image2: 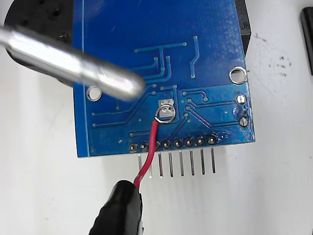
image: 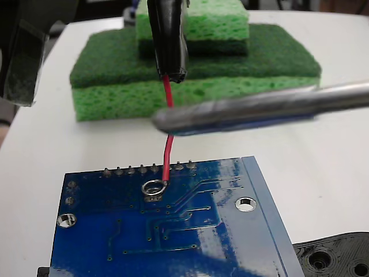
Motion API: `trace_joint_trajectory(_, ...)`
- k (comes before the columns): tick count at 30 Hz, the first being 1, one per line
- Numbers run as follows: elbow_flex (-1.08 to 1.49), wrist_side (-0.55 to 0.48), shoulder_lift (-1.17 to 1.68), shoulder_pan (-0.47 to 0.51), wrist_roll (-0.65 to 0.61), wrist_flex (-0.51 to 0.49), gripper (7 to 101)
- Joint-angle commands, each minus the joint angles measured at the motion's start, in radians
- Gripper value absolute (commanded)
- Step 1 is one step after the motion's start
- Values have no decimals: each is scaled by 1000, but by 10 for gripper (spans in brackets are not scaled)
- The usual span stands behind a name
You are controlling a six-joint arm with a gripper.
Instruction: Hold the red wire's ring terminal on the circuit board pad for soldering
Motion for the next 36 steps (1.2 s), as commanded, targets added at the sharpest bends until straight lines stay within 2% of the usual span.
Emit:
trace_joint_trajectory(1, -5, 8, 8, 0, 0, -2, 1003)
trace_joint_trajectory(36, 2, -8, 6, 5, -2, -11, 1003)
